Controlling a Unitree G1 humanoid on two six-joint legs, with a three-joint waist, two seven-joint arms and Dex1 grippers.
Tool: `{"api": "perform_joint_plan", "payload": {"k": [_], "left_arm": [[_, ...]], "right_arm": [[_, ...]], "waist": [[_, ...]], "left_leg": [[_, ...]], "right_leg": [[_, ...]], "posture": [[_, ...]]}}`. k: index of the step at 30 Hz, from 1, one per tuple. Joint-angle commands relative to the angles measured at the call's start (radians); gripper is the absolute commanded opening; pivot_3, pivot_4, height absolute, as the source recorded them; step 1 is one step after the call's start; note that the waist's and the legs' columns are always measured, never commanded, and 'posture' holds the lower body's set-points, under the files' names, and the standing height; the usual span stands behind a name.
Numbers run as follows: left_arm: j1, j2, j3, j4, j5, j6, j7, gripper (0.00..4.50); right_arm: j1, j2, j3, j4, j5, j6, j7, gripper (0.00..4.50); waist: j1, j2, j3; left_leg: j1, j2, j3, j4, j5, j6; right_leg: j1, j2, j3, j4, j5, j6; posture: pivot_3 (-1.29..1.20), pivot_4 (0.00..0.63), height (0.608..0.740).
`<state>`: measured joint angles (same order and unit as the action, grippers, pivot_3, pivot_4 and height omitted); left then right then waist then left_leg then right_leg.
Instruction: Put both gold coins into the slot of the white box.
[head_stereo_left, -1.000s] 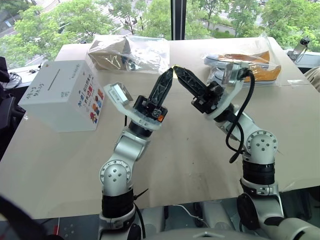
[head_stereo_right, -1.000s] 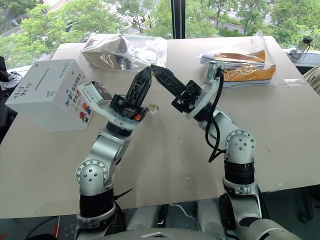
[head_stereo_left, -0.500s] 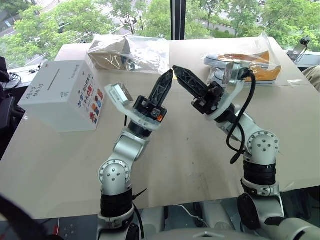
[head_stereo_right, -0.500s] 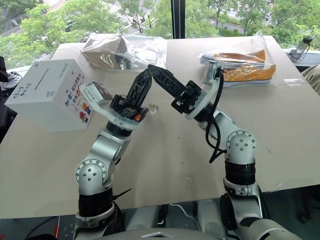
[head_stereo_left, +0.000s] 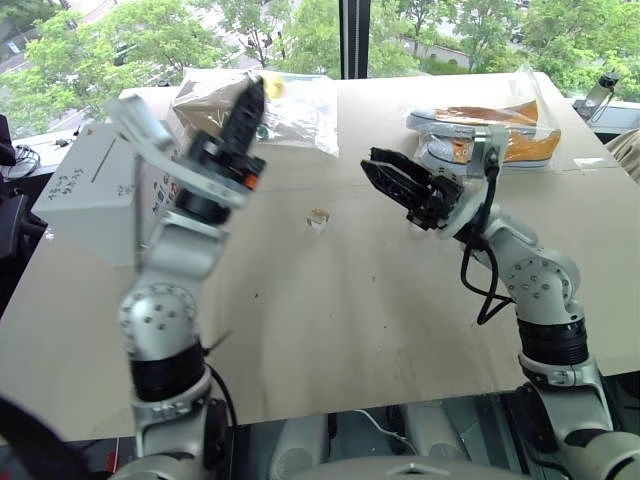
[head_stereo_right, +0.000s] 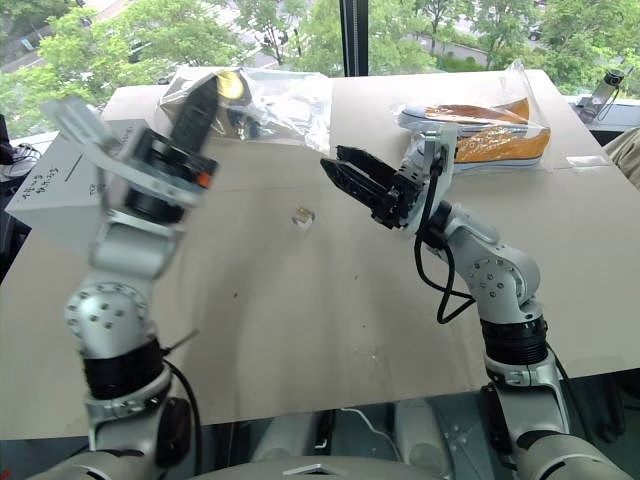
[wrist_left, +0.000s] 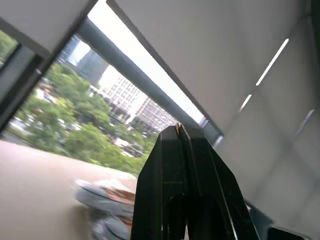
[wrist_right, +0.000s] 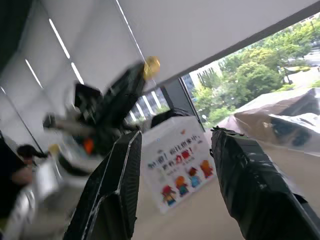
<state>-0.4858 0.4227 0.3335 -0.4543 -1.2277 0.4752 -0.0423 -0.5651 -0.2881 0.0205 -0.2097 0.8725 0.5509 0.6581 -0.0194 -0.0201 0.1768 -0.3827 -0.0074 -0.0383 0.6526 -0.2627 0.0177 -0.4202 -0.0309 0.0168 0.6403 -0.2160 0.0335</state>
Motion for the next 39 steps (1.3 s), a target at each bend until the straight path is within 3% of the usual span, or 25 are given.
{"api": "perform_joint_plan", "payload": {"k": [1, 7, 13, 20, 39], "left_arm": [[-0.03, 0.139, 0.096, 0.018, 0.068, 0.03, 0.047, 0.0], [0.0, 0.436, 0.159, 0.103, 0.336, 0.148, 0.144, 0.0], [0.054, 0.555, 0.182, 0.109, 0.457, 0.314, 0.192, 0.0], [0.108, 0.532, 0.234, 0.142, 0.517, 0.387, 0.149, 0.0], [0.115, 0.435, 0.176, 0.311, 0.7, 0.324, -0.036, 0.0]], "right_arm": [[-0.029, -0.037, 0.036, 0.002, -0.115, -0.113, 0.126, 2.36], [-0.079, -0.037, 0.04, 0.029, -0.166, -0.177, 0.226, 2.36], [-0.112, -0.014, 0.018, 0.042, -0.134, -0.161, 0.252, 2.36], [-0.126, -0.011, 0.027, 0.068, -0.163, -0.166, 0.266, 2.36], [-0.104, 0.002, 0.016, 0.06, -0.187, -0.172, 0.248, 2.36]], "waist": [[0.0, 0.0, 0.0], [0.002, -0.001, 0.002], [0.007, -0.001, 0.002], [0.006, -0.002, 0.002], [0.006, -0.002, 0.001]], "left_leg": [[0.0, 0.001, 0.0, -0.001, 0.0, 0.0], [-0.002, 0.0, 0.0, -0.003, 0.0, -0.001], [-0.005, 0.0, -0.001, -0.003, 0.002, -0.005], [-0.012, 0.0, -0.001, -0.003, 0.003, -0.006], [-0.015, -0.002, 0.0, -0.003, 0.003, -0.006]], "right_leg": [[-0.001, 0.0, 0.0, 0.0, 0.0, 0.0], [-0.004, -0.002, 0.0, 0.001, -0.001, 0.001], [-0.007, -0.004, -0.001, 0.0, -0.001, 0.001], [-0.015, -0.007, -0.001, 0.002, -0.001, 0.001], [-0.018, -0.013, -0.001, 0.005, 0.0, 0.001]], "posture": [[0.0, 0.15, 0.74], [0.0, 0.15, 0.74], [0.0, 0.15, 0.74], [0.0, 0.15, 0.74], [0.0, 0.15, 0.74]]}}
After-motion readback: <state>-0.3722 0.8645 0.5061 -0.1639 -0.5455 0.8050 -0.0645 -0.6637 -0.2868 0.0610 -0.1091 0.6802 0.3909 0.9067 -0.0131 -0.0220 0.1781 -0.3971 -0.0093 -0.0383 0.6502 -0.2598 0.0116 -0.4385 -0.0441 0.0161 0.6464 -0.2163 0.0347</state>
